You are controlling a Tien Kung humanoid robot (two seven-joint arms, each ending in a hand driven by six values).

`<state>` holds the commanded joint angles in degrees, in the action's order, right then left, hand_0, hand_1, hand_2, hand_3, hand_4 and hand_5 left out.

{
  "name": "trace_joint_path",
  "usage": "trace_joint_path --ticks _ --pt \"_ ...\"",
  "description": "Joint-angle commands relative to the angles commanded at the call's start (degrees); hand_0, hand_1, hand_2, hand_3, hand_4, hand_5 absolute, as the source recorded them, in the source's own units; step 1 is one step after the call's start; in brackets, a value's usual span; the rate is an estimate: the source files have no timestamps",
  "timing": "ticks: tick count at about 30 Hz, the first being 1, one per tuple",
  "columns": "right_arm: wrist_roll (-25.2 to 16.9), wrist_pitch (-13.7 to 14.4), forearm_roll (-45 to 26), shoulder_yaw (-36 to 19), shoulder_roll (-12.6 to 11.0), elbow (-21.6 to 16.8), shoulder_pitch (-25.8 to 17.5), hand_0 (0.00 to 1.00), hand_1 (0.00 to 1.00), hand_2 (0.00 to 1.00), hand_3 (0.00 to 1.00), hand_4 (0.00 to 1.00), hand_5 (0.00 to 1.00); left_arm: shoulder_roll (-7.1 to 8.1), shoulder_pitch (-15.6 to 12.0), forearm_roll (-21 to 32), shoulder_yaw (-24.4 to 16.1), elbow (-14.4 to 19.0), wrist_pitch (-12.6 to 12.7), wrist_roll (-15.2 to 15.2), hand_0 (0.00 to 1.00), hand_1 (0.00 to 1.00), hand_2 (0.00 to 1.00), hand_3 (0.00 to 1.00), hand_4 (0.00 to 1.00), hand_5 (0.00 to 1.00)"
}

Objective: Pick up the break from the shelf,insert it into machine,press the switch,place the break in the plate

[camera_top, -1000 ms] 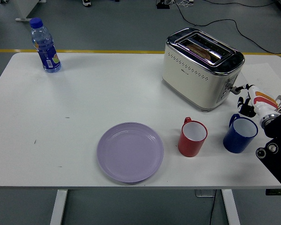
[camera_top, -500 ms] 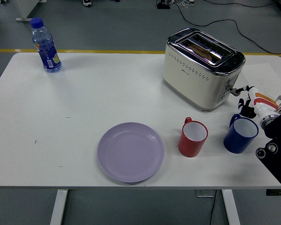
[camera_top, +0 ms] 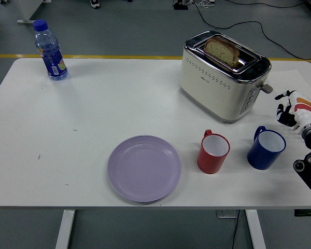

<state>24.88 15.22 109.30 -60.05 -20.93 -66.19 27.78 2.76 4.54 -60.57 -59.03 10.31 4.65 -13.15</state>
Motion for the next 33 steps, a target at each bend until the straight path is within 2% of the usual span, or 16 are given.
trace_joint_path --ticks 7,12,13,15,18,19,24,25,30,31,33 --pt "0.19 0.33 0.49 -0.9 -0.16 -0.38 -0.14 0.222 0.002 0.129 0.691 0.425 0.002 -0.01 -0.04 -0.02 0.07 0.0 -0.02 -0.02 0.687 0.716 0.724 0.57 0.314 0.911" --pt "0.63 4.4 0.06 -1.48 -0.23 -1.16 0.02 0.222 0.002 0.129 0.691 0.425 0.002 0.03 0.0 0.17 0.24 0.0 -0.03 0.04 0.687 0.716 0.724 0.57 0.314 0.911" --pt "0.4 5.41 -0.65 -1.8 -0.28 -1.5 0.12 0.351 0.294 0.393 0.829 0.399 0.002 0.03 0.02 0.03 0.15 0.0 -0.06 0.01 0.687 0.715 0.724 0.571 0.314 0.911" --pt "-0.17 6.06 -1.97 -2.2 -0.37 -1.95 0.25 0.351 0.294 0.393 0.829 0.399 0.002 0.05 0.06 0.06 0.19 0.0 -0.06 0.01 0.687 0.715 0.724 0.571 0.314 0.911" --pt "-0.62 4.77 -1.75 -3.12 -0.49 -2.55 0.65 0.351 0.294 0.393 0.829 0.399 0.002 0.06 0.07 0.1 0.23 0.0 -0.09 -0.01 0.687 0.715 0.724 0.571 0.314 0.911" --pt "-0.72 4.39 -1.79 -3.32 -0.53 -2.68 0.8 0.587 0.508 0.578 0.919 0.513 0.131 0.06 0.08 0.08 0.22 0.0 -0.1 -0.02 0.687 0.715 0.724 0.57 0.314 0.911" --pt "-2.23 3.91 -4.56 -3.75 -0.6 -2.95 1.34 0.587 0.508 0.578 0.919 0.513 0.131 0.07 0.09 0.08 0.28 0.0 -0.14 -0.07 0.687 0.715 0.724 0.57 0.314 0.911" --pt "-2.87 4.13 -5.65 -3.7 -0.59 -3.09 1.42 0.779 0.763 0.887 0.966 0.61 0.257 0.08 0.11 0.05 0.3 0.0 -0.18 -0.12 0.687 0.715 0.724 0.57 0.314 0.913" --pt "-5.14 5.72 -9.31 -3.34 -0.59 -3.91 1.71 0.779 0.763 0.887 0.966 0.61 0.257 0.08 0.15 -0.02 0.28 0.0 -0.23 -0.18 0.687 0.715 0.724 0.57 0.314 0.913" --pt "-5.99 6.32 -10.5 -3.22 -0.56 -4.33 2.0 0.878 0.862 0.947 0.975 0.683 0.3 0.09 0.16 -0.04 0.31 0.0 -0.25 -0.2 0.687 0.715 0.723 0.57 0.313 0.915" --pt "-7.07 6.8 -11.9 -3.05 -0.55 -4.95 2.62 0.878 0.862 0.947 0.975 0.683 0.3 0.12 0.2 -0.04 0.42 0.0 -0.3 -0.28 0.687 0.715 0.723 0.57 0.313 0.915"
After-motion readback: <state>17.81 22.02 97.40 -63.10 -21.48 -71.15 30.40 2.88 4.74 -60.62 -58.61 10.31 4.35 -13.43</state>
